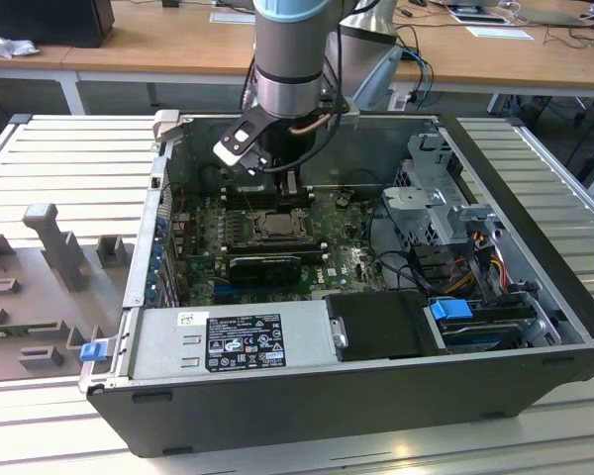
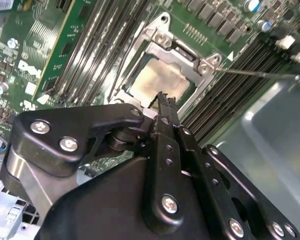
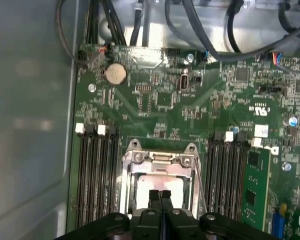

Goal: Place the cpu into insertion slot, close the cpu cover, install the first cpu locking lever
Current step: 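Close the cpu cover, then install the first cpu locking lever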

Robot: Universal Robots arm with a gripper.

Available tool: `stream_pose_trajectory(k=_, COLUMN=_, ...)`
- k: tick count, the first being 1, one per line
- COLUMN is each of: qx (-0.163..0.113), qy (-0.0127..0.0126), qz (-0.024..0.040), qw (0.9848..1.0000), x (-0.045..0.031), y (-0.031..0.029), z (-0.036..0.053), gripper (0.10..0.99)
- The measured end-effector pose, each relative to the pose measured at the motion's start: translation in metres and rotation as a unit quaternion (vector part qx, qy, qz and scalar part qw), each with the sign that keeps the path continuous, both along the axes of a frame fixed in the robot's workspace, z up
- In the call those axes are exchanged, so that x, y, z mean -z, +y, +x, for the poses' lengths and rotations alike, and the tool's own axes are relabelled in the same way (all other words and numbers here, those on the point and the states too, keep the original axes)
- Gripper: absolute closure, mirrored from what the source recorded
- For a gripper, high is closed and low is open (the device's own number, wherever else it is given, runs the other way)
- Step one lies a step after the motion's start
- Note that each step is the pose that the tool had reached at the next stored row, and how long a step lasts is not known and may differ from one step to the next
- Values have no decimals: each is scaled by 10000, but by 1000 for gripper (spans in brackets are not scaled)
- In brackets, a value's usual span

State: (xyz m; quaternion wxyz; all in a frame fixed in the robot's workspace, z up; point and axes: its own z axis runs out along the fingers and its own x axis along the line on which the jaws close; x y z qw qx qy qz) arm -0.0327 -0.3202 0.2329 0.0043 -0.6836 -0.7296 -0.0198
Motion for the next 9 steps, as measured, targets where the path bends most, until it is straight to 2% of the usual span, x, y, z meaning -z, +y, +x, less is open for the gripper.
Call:
stream_pose_trajectory(k=6, qx=0, qy=0, qz=0, qw=10000, x=-2, y=0, z=-61, gripper=980)
stream_pose_trajectory(k=9, qx=0, qy=0, qz=0, qw=10000, x=-44, y=0, z=-63, gripper=980)
